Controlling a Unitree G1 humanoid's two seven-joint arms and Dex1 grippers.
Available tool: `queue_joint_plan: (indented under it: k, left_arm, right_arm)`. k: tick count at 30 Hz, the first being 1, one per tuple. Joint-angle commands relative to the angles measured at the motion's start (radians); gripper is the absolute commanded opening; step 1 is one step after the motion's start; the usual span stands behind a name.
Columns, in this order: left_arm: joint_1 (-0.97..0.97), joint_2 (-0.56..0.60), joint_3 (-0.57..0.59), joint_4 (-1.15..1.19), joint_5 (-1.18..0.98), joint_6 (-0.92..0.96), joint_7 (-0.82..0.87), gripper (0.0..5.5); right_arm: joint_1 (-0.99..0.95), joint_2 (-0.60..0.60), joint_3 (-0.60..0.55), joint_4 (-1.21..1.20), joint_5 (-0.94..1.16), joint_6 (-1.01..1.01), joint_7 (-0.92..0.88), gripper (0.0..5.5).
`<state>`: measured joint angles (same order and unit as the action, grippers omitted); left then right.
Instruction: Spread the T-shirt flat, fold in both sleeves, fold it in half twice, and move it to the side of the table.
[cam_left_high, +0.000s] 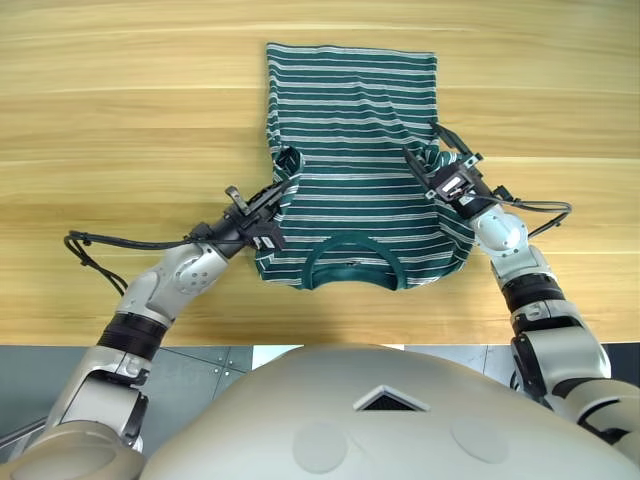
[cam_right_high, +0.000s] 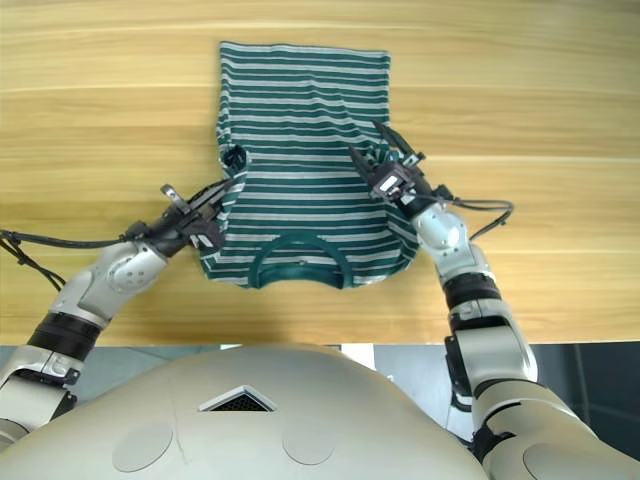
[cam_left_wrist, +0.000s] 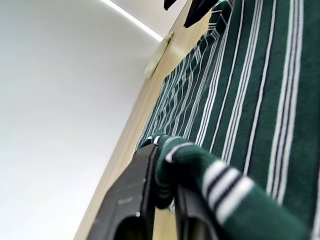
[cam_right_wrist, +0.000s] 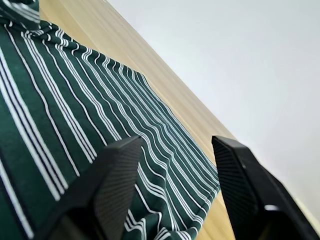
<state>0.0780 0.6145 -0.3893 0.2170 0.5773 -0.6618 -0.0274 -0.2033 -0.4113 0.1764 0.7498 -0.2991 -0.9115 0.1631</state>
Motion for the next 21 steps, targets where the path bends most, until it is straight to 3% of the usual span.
queue_joint_plan:
  k: [1, 11, 14, 17, 21]
  left_arm:
    - [0.055, -0.018, -0.09, 0.112, 0.006, 0.018, -0.112, 1.34]
    - [0.04, -0.047, -0.117, 0.156, -0.057, -0.005, -0.169, 3.1]
    - [0.036, -0.038, -0.146, 0.171, -0.021, -0.004, -0.182, 3.35]
    - [-0.006, -0.033, -0.112, 0.157, -0.021, -0.013, -0.133, 3.35]
    - [-0.068, -0.089, -0.041, 0.064, -0.171, -0.096, -0.104, 3.35]
  right_arm:
    - [-0.019, 0.001, 0.002, -0.001, -0.008, 0.01, -0.008, 2.61]
    - [-0.012, -0.013, -0.006, -0.03, -0.004, 0.019, -0.009, 2.61]
    - [0.013, -0.046, -0.026, -0.086, -0.009, 0.028, -0.015, 2.61]
    - [0.097, -0.14, -0.13, -0.241, 0.014, 0.059, -0.035, 2.61]
    - [0.335, -0.268, -0.372, -0.535, -0.027, 0.12, -0.071, 2.61]
